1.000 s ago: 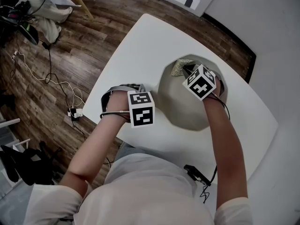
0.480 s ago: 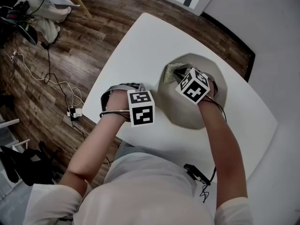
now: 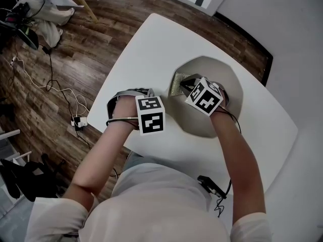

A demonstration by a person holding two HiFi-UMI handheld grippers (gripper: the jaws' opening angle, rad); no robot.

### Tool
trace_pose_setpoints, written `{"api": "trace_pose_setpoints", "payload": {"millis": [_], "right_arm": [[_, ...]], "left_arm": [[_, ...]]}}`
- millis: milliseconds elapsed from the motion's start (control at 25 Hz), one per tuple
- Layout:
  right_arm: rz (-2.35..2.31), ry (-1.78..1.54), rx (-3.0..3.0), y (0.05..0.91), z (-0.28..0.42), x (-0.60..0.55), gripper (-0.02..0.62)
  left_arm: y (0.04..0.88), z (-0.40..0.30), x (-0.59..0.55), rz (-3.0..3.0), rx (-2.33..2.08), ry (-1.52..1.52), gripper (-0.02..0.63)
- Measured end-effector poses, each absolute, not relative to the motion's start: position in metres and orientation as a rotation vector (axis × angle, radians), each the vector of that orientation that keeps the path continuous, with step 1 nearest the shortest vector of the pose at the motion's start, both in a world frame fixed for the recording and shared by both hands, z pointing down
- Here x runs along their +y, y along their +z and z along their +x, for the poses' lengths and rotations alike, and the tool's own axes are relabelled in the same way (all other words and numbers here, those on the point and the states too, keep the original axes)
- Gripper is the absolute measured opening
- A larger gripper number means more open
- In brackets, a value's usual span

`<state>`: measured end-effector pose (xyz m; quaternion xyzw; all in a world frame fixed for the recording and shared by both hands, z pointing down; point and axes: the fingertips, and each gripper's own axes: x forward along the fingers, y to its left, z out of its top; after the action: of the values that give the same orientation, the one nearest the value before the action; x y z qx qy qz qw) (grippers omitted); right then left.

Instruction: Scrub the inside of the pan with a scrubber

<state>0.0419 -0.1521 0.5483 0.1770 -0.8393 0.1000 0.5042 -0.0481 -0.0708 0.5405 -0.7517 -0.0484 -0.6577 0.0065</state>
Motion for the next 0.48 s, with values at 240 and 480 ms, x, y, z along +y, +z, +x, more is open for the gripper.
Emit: {"api": "trace_pose_setpoints", "payload": {"millis": [240,480], "right_arm": [[0.366,0.265,-2.055,0.549,0.035,-0.136,0.023],[0.282,0.265,-2.083,0.548,0.029,-0.122,0.023]], "left_arm": [[0.54,-0.048,-0.071,-2.346,-0.151,-2.062,0.175],[0.541,-0.049,-0.073,-2.344,-0.152,-2.067,0.175]]}}
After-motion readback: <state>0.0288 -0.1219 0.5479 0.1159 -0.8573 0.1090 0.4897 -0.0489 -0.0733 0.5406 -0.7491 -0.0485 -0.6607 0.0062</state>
